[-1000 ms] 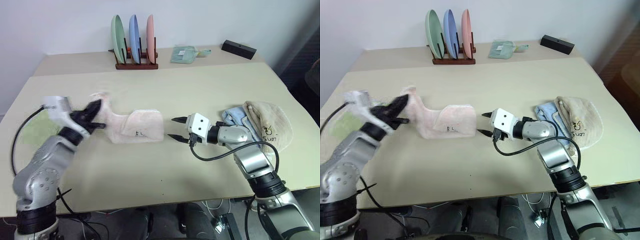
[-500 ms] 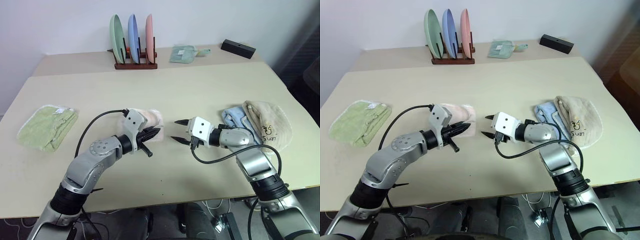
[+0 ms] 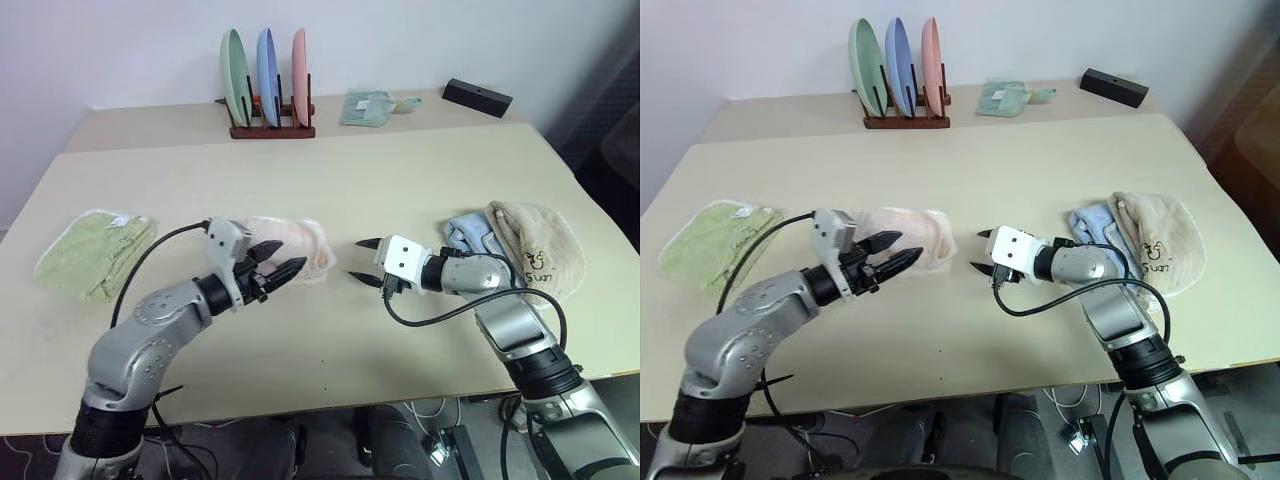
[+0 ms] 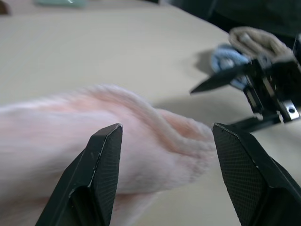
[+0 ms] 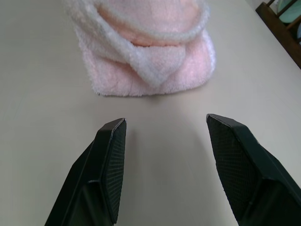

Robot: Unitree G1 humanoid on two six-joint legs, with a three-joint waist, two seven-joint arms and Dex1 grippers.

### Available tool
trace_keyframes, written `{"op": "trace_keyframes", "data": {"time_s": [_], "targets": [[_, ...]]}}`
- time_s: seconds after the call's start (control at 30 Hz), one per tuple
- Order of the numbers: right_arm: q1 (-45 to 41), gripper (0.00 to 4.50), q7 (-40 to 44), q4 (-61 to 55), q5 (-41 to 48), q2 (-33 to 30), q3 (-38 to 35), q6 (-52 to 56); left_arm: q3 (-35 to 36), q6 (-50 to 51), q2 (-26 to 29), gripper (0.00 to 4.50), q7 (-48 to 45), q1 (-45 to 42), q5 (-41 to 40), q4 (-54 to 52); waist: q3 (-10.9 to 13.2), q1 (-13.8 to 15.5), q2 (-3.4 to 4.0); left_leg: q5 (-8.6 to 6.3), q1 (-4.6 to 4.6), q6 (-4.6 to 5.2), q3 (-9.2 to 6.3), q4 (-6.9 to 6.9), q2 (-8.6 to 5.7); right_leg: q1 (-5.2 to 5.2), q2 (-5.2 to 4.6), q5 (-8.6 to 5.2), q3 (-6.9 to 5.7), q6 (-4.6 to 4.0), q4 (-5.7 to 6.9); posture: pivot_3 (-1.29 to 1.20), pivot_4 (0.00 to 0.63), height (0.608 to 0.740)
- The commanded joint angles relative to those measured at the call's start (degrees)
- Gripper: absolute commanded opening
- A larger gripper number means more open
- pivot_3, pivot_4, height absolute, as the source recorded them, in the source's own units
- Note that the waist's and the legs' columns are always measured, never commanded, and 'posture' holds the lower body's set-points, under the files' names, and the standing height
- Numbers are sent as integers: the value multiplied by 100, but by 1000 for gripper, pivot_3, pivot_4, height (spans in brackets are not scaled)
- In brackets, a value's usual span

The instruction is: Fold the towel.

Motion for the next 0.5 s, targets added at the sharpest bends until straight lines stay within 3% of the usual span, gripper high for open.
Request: {"op": "trace_keyframes", "data": {"time_s": [0.03,0.13,0.17,0.2,0.33,0.5], "targets": [[-243,1824,-15,-108,280,99,-241,131,799,-147,109,2285,158,116,-184,-199,0,-1,0,0,0,0,0,0,0,0,0,0,0,0,0,0,150,727],[-419,345,-155,-69,497,258,-398,324,1121,-231,178,815,271,169,-50,-50,0,-1,0,0,0,-1,-1,0,2,-1,0,0,0,0,1,0,150,727],[-507,0,-171,-116,702,390,-484,490,1131,-295,212,273,321,162,105,32,0,-2,0,0,0,0,-1,0,2,-1,1,0,0,0,0,0,150,727],[-566,0,-176,-156,844,484,-545,613,1129,-347,234,72,355,157,217,88,0,-1,0,0,1,0,-1,0,1,0,2,0,0,0,0,0,150,727],[-917,0,-256,-326,1374,1089,-521,1294,678,-468,200,72,377,-63,624,282,0,-1,0,0,0,0,-2,0,1,-1,6,0,0,-1,0,0,150,727],[-1329,0,-432,357,1227,1811,-69,1543,41,-713,123,72,83,-350,1098,885,-1,-19,1,0,0,0,-2,0,0,-3,6,1,-1,-2,3,0,150,727]]}}
